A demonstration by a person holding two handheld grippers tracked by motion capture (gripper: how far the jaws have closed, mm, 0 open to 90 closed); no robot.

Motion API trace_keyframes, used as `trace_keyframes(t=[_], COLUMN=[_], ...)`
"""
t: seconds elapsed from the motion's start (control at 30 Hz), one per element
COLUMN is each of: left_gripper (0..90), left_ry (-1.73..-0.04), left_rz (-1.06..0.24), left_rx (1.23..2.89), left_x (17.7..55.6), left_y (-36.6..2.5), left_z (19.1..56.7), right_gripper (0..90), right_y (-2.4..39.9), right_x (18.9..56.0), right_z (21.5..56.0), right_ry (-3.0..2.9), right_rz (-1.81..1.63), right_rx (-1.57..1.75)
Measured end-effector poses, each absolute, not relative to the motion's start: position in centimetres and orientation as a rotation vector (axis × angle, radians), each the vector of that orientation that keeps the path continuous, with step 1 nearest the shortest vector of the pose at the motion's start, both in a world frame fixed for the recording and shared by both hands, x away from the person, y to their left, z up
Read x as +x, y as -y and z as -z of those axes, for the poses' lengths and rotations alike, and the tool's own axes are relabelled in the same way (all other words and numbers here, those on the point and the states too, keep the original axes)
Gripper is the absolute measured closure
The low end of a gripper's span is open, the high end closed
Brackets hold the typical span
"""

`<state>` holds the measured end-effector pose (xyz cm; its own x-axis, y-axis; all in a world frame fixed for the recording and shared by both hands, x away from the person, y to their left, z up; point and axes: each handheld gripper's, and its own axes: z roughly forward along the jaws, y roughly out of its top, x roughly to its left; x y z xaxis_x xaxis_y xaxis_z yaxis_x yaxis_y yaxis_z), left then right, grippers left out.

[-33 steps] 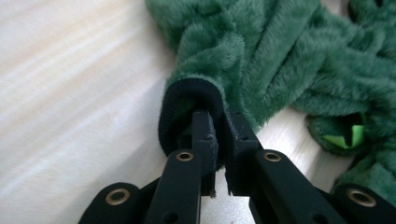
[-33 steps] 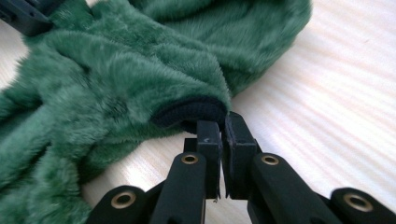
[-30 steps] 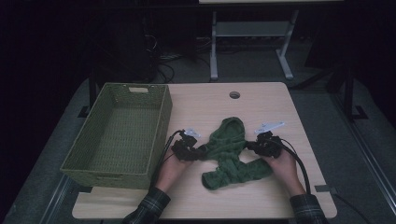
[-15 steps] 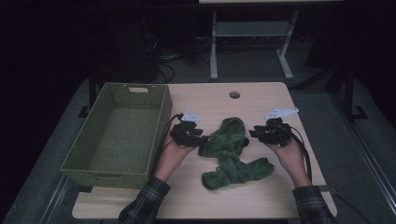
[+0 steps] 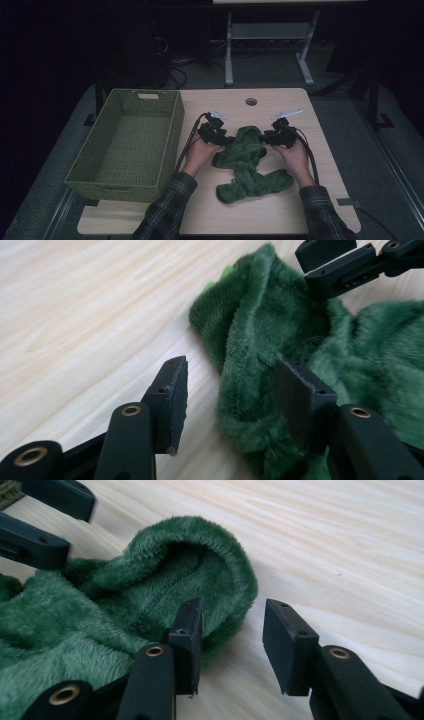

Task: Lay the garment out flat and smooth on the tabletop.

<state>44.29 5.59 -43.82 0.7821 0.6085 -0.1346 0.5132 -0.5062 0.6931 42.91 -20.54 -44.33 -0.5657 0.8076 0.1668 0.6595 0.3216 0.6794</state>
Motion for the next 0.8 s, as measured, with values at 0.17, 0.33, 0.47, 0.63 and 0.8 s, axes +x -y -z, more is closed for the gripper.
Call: trace_keyframes(t=[0.17,0.33,0.47,0.63,0.8], left_gripper=[48.0,54.5,64.0,77.5,80.4], left_ry=[-0.839,-0.804,-0.811,-0.833,-0.838], left_rz=[-0.127,-0.123,-0.131,-0.135,-0.159], left_rx=[2.248,2.339,2.35,2.339,2.293], left_x=[44.6,44.4,44.4,44.5,44.2], left_y=[-5.0,-4.5,-4.6,-5.6,-6.3], left_z=[45.1,45.8,45.7,45.6,45.1], right_gripper=[58.3,58.5,61.2,72.4,83.9], right_y=[20.3,20.2,20.1,20.0,20.0], right_x=[43.1,43.0,43.1,43.1,43.0], right_z=[44.9,45.5,45.7,45.9,45.9], right_ry=[-2.397,-2.432,-2.443,-2.463,-2.462], right_rz=[-1.045,-1.016,-1.013,-1.003,-0.998], right_rx=[1.352,1.354,1.373,1.347,1.335])
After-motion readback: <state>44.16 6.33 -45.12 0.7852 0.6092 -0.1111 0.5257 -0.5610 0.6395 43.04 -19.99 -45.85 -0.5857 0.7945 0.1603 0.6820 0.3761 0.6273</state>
